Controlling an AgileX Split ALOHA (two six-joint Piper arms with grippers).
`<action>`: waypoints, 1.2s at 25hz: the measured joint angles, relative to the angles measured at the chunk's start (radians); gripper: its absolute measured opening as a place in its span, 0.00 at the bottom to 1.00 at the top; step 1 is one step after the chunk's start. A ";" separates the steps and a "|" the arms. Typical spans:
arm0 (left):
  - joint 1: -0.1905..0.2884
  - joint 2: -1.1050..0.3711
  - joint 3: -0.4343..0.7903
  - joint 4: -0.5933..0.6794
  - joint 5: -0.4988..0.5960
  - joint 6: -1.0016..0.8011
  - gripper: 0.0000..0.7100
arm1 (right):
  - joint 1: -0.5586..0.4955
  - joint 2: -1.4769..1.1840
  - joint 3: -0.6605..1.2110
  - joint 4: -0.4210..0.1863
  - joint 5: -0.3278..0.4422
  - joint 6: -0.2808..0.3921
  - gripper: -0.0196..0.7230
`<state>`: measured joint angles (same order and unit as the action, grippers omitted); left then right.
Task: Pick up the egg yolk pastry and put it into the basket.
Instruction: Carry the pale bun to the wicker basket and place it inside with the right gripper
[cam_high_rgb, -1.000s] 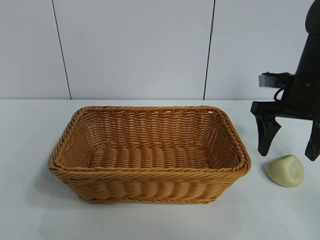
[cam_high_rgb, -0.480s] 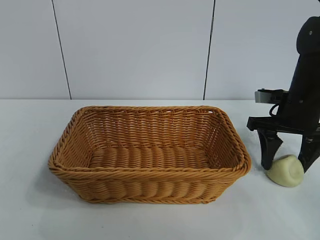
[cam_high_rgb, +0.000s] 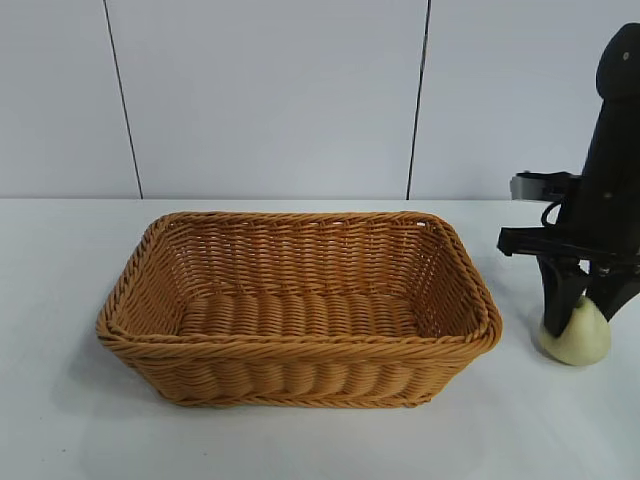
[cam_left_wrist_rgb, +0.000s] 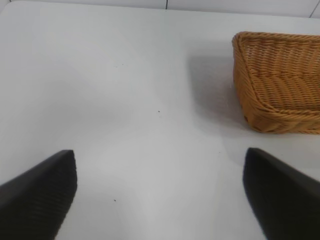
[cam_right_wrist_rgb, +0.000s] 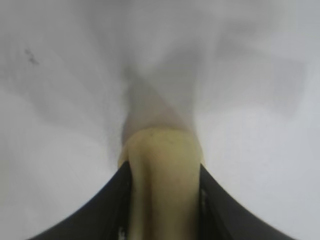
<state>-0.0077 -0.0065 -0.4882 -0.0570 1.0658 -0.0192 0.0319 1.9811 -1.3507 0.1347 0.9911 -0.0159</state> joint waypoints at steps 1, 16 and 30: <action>0.000 0.000 0.000 0.000 0.000 0.000 0.98 | 0.000 -0.021 0.000 0.000 0.002 0.000 0.33; 0.000 0.000 0.000 0.000 0.000 0.000 0.98 | 0.080 -0.126 -0.271 0.014 0.108 0.000 0.33; 0.000 0.000 0.000 -0.001 0.000 0.000 0.98 | 0.509 -0.046 -0.274 0.015 -0.013 0.081 0.33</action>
<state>-0.0077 -0.0065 -0.4882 -0.0579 1.0658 -0.0192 0.5409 1.9355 -1.6252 0.1493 0.9784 0.0651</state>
